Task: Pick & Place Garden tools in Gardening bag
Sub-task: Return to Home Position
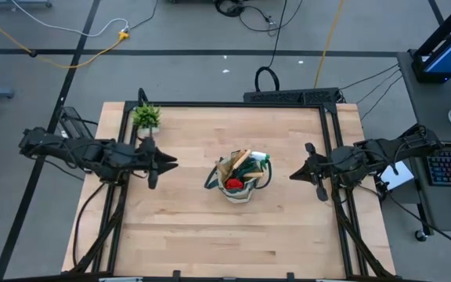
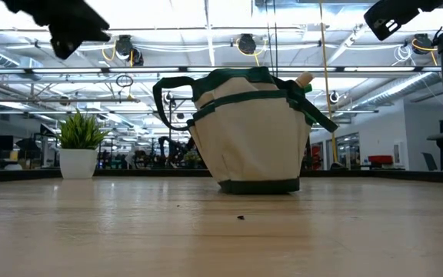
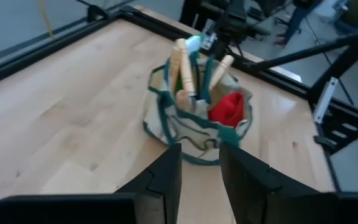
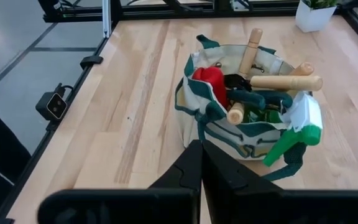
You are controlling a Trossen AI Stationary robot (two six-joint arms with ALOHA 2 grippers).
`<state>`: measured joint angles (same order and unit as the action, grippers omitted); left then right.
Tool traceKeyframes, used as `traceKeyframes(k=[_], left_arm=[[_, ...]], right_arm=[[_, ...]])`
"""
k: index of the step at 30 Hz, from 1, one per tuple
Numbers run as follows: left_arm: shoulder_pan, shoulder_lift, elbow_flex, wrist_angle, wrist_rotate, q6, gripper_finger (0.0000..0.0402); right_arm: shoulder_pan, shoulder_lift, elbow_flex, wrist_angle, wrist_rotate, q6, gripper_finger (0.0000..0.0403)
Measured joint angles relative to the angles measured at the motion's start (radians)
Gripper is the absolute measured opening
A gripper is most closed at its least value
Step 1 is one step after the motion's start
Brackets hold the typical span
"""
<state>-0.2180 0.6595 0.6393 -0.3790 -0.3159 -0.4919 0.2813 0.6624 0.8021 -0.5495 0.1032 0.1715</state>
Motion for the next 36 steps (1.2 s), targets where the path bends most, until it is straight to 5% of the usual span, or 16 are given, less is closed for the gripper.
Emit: traceKeyframes(k=[13,23,29,36], left_arm=[[-0.013,-0.240,-0.238,-0.014,-0.102,-0.114,0.0113],[-0.011,-0.249,-0.266,-0.117,-0.114,-0.326,0.0113],[-0.011,-0.278,-0.266,-0.014,-0.037,-0.107,0.0113],[-0.011,-0.399,-0.317,0.075,0.024,0.057,0.0113]], right_arm=[[0.000,0.000,0.000,0.000,0.000,0.000,0.0000],[0.000,0.000,0.000,0.008,0.000,0.000,0.0000],[0.000,-0.006,0.000,0.015,-0.005,0.000,0.0000],[0.000,-0.042,0.000,0.054,-0.128,-0.010,0.0000]])
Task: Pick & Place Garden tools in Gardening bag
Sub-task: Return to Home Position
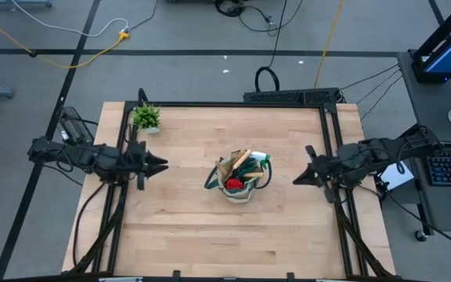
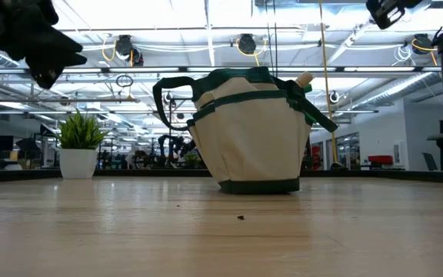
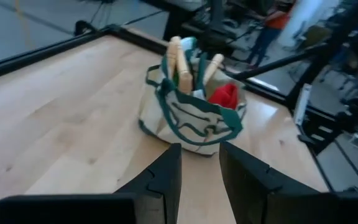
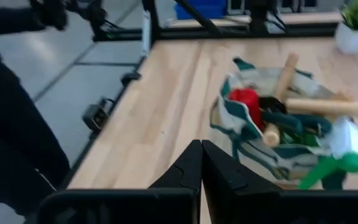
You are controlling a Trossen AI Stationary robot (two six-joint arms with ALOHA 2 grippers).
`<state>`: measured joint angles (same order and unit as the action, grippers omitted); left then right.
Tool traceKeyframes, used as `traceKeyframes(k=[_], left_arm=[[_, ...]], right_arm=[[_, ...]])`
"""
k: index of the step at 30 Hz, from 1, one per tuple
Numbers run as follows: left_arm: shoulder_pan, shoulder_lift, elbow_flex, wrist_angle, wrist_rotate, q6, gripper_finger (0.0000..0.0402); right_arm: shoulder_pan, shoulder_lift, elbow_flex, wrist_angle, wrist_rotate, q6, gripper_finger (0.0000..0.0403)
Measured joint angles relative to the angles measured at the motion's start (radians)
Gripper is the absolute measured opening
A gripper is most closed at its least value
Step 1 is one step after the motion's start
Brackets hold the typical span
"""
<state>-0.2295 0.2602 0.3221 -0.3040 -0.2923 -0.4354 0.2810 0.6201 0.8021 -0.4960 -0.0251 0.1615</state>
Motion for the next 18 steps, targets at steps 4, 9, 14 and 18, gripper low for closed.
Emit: traceKeyframes(k=[4,9,14,18], left_arm=[[0.000,-0.101,-0.064,0.050,0.052,0.051,0.0113],[0.000,-0.206,-0.143,0.092,0.081,0.077,0.0113],[0.000,-0.256,-0.188,0.100,0.097,0.096,0.0113],[0.000,-0.256,-0.191,0.100,0.122,0.120,0.0113]], right_arm=[[0.000,-0.025,0.000,0.009,-0.003,-0.043,0.0000],[0.000,-0.047,-0.012,0.030,-0.005,-0.058,0.0000],[0.000,-0.089,-0.154,0.218,-0.006,-0.066,0.0000],[0.000,-0.138,-0.277,0.311,-0.007,-0.001,0.0000]])
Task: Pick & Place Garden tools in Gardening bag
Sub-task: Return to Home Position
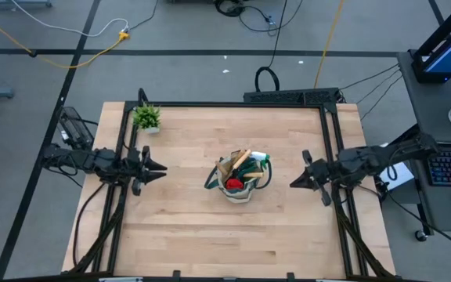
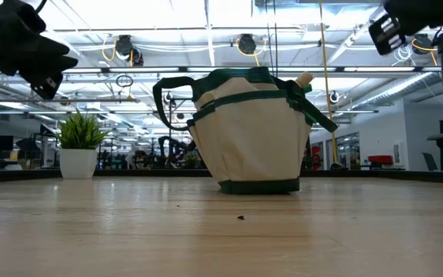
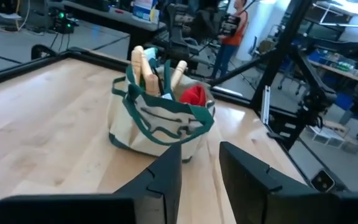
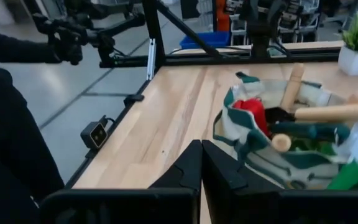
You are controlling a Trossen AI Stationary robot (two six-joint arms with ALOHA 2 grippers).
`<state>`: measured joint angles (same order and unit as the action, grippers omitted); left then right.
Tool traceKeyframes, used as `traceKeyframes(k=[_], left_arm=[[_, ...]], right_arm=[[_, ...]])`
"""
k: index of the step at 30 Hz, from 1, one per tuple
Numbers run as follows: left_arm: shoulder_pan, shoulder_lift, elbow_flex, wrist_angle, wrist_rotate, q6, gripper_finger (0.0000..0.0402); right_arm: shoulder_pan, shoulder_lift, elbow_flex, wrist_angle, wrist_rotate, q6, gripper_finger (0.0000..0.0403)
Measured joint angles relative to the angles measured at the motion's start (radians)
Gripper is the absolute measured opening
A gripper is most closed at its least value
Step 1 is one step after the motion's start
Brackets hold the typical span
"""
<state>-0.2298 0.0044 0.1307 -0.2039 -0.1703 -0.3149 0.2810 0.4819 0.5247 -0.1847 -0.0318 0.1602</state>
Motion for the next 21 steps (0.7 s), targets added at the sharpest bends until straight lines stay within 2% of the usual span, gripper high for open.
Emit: traceKeyframes(k=[14,21], left_arm=[[0.000,0.000,0.000,0.000,0.032,0.068,0.0113],[0.000,0.000,0.000,0.000,0.032,0.093,0.0113]], right_arm=[[0.000,-0.319,-0.145,-0.018,0.002,0.019,0.0000],[0.000,-0.382,-0.301,0.091,-0.001,0.081,0.0000]])
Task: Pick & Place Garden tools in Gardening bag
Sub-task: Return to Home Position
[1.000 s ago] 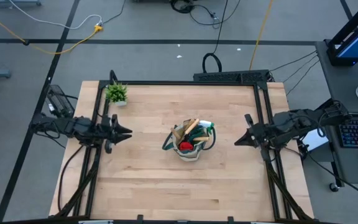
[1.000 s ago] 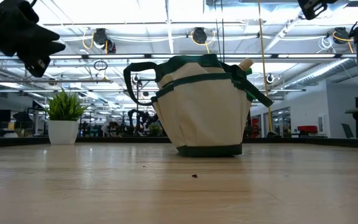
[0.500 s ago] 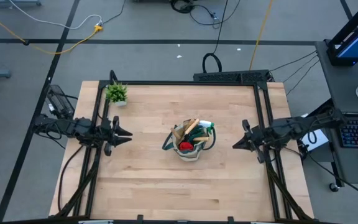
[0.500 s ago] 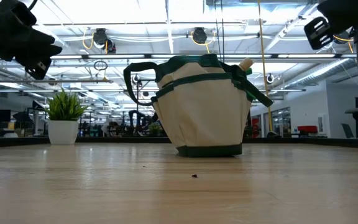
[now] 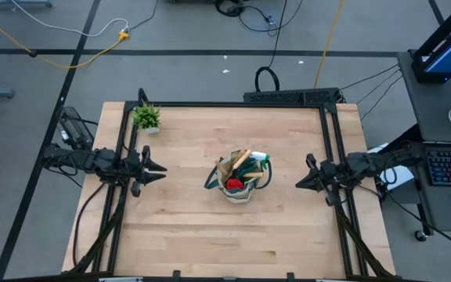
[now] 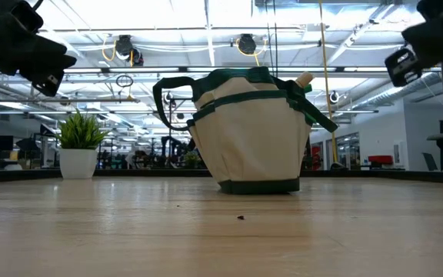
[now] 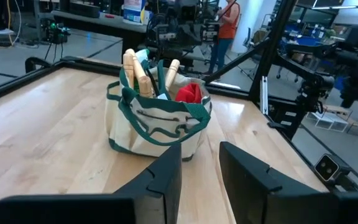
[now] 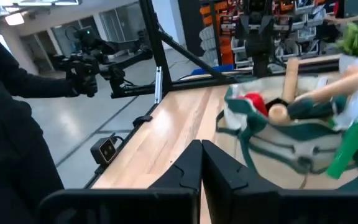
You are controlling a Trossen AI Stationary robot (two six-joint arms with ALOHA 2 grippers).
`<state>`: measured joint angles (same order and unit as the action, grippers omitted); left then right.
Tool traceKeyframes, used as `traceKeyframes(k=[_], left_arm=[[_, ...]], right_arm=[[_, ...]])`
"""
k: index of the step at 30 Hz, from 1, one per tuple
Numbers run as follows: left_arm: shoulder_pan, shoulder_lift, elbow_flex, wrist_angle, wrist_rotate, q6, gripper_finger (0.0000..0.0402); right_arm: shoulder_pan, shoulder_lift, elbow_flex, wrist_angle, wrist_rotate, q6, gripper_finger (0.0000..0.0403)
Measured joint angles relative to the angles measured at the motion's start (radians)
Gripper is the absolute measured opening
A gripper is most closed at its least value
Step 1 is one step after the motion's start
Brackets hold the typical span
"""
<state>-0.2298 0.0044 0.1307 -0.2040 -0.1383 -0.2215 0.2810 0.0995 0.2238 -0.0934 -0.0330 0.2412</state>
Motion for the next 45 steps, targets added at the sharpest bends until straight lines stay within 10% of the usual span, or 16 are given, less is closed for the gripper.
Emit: traceKeyframes(k=[29,45], left_arm=[[0.000,0.000,-0.024,0.005,0.007,0.082,0.0113],[0.000,0.001,-0.024,-0.056,-0.037,0.033,0.0113]], right_arm=[[-0.195,-0.096,-0.069,-0.097,-0.107,-0.054,0.0000],[-0.223,-0.096,-0.083,-0.083,0.006,-0.143,0.0000]])
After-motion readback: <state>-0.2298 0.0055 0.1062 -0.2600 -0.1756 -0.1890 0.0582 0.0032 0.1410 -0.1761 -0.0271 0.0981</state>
